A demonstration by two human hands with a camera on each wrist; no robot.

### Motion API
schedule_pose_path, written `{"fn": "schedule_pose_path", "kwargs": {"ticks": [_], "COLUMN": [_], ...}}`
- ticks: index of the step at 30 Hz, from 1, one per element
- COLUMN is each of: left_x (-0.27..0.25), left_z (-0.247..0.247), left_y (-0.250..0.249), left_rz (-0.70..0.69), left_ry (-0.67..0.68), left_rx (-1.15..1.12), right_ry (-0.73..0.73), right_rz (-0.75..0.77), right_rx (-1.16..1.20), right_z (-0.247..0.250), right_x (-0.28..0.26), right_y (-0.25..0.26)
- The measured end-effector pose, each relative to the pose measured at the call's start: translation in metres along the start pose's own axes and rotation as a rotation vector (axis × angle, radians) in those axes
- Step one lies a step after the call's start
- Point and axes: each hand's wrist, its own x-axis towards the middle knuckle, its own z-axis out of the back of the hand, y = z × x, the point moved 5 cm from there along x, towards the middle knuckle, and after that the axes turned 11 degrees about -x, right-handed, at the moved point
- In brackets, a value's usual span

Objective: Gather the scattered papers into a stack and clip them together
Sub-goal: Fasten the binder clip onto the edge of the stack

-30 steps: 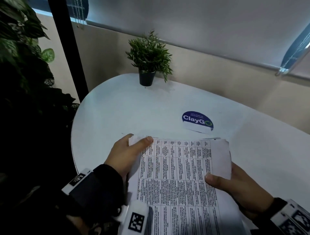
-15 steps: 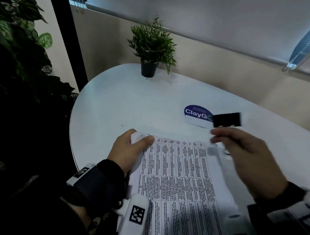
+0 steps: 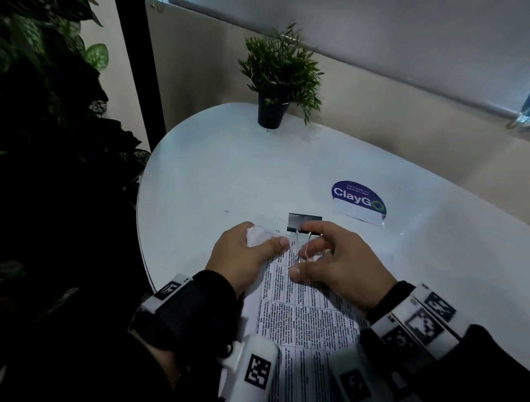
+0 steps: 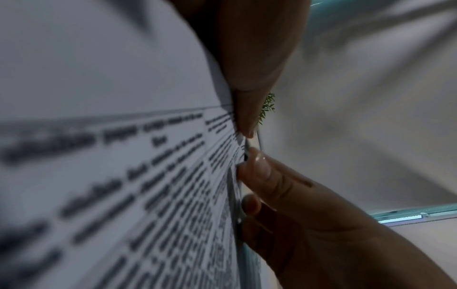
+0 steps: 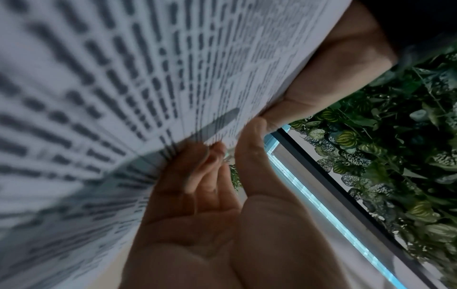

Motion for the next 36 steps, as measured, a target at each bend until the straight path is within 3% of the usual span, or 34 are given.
{"fn": "schedule_pose_path", "kwargs": {"ticks": [3, 8, 11, 18, 36], "left_x": [0.0, 0.0, 0.0, -0.002, 0.003], "left_z": [-0.001, -0.001, -0.001, -0.002, -0.002], "left_y": [0.0, 0.0, -0.001, -0.002, 0.002], "left_rz": [0.018, 0.01, 0.007, -0.006, -0.046], "left_ry": [0.012, 0.006, -0.015, 0.0, -0.01], "left_rx": [-0.008, 0.017, 0.034, 0.027, 0.029], "right_ry": [-0.024, -0.095, -0.069, -0.248, -0.242], "right_rz": [0.053, 0.187, 0.21, 0.199, 0.19], "right_rx": [-0.43, -0.724, -0.736, -0.631, -0.775], "right_z": [0.004, 0.005, 0.001, 0.011, -0.001], "right_x": [0.003, 0.001, -0.001, -0.005, -0.004], "right_y": [0.0, 0.01, 0.011, 0.019, 0.031]}}
